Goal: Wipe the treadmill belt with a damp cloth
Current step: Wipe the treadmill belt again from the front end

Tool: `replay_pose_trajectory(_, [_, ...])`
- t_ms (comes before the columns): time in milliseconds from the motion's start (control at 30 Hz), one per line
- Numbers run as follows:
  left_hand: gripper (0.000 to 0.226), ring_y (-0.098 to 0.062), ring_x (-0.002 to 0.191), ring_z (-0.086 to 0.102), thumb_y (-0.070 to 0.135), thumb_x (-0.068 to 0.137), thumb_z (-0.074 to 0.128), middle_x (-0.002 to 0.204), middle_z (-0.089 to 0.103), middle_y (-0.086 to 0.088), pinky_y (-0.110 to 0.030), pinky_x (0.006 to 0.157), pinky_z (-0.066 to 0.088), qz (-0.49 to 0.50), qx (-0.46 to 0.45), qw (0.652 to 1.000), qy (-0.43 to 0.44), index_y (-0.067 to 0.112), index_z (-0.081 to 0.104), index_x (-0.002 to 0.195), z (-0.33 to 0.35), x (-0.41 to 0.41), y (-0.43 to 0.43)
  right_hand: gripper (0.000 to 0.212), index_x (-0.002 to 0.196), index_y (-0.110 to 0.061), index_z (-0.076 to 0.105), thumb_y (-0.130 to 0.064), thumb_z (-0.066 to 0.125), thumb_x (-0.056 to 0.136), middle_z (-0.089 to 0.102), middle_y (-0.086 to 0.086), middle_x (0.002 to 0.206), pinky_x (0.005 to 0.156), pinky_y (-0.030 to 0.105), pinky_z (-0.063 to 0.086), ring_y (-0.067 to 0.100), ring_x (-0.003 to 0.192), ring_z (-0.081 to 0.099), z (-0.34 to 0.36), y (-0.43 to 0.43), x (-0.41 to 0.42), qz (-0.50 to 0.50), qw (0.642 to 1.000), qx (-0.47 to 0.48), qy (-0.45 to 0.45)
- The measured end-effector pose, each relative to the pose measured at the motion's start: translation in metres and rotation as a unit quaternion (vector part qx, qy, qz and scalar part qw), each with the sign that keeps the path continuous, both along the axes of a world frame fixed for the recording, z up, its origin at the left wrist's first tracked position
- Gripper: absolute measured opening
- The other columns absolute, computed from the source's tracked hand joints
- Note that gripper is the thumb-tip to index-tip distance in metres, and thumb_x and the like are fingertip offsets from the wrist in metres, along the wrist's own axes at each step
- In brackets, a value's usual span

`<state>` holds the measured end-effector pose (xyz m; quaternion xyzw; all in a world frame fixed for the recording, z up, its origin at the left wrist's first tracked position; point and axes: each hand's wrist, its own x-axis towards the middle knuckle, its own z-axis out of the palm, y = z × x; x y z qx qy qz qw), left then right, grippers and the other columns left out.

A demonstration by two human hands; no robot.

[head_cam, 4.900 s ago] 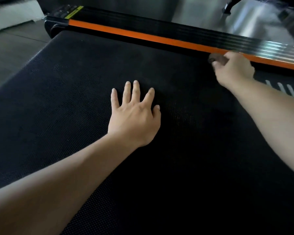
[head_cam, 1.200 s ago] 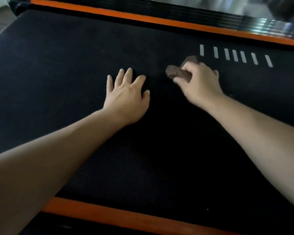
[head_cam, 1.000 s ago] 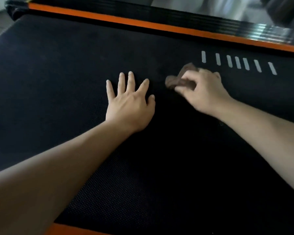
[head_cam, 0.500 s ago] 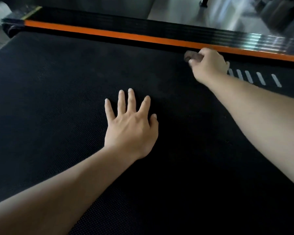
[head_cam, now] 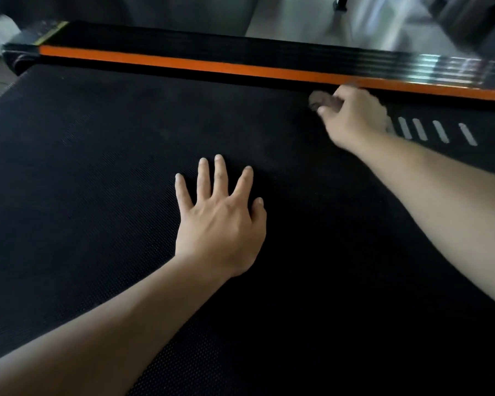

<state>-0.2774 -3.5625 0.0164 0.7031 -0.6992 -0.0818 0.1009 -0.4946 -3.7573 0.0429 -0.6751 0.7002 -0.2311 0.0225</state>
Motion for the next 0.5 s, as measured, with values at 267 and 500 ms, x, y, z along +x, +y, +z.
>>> replay_pose_trajectory(267, [0.065,-0.029,0.158,-0.012,0.057,0.099,0.014,0.173,-0.001,-0.009,-0.059,0.125,-0.009,0.004,0.006,1.000,-0.006,0.036,0.013,0.161,0.000,0.000,-0.001,0.019,0.098,-0.028,0.060,-0.046,0.058,0.095,0.065,0.003,0.102,0.098,0.047,0.042,0.035,0.106,0.060,0.011,-0.008,-0.032,-0.050,0.999,0.001,-0.010])
replay_pose_trajectory(500, [0.062,-0.029,0.159,-0.011,0.055,0.102,0.021,0.173,0.000,-0.009,-0.059,0.124,-0.010,0.012,0.013,1.000,-0.003,0.036,0.016,0.161,0.001,-0.001,-0.002,0.017,0.092,-0.031,0.059,-0.046,0.066,0.091,0.060,-0.001,0.090,0.076,0.036,0.044,0.023,0.081,0.057,0.001,0.052,-0.034,0.120,0.992,0.028,0.006])
